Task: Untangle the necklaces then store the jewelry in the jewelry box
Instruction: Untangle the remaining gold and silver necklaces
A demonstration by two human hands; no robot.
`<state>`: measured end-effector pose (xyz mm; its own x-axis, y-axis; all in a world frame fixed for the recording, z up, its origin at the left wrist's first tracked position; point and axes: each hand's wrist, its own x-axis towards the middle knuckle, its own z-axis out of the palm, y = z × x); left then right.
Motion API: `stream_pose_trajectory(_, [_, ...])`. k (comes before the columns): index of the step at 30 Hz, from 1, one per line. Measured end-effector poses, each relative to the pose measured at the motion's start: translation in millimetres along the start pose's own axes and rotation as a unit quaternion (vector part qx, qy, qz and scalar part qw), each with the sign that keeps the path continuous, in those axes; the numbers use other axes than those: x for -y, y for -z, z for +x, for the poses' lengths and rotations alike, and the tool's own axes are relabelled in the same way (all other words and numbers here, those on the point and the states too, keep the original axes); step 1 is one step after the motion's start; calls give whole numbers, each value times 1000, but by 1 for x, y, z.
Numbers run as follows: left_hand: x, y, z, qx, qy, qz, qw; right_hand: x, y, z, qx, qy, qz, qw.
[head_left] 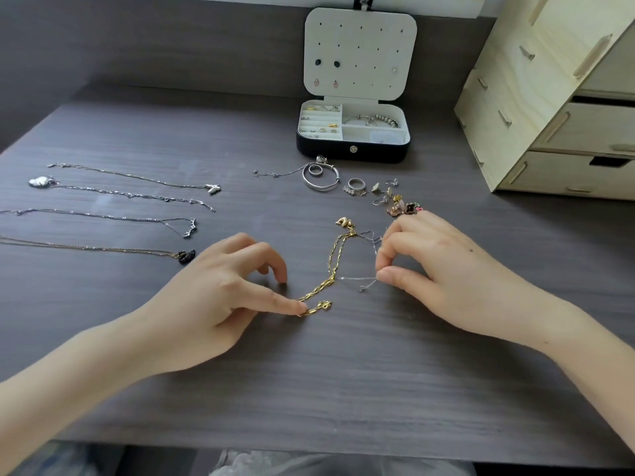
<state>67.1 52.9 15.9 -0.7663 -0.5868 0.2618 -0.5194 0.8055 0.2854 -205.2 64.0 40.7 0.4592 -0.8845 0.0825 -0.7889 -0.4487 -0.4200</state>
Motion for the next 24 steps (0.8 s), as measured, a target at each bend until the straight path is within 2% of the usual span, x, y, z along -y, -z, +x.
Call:
stream_pose_trajectory(11, [10, 12, -8, -12, 46, -64, 997, -6, 12, -37, 130, 26, 64, 989])
stream_pose_trajectory(16, [0, 16, 6, -36, 102, 19, 994, -3, 13, -40, 201, 30, 76, 976])
stream_pose_trajectory(19, [-16, 11, 24, -42, 114, 28, 992, 1, 16, -38, 240, 25, 105, 965])
stream_pose_trajectory(21, [-25, 1, 37, -28, 103, 24, 994, 4, 17, -33, 218, 9, 135, 967])
stream_pose_trajectory(23, [-29, -10, 50, -20, 104, 16, 994, 1, 15, -24, 124, -15, 153, 980])
stream_pose_trajectory(24, [-30, -15, 55, -18, 112, 12, 993, -1, 13, -19, 61, -23, 128, 990])
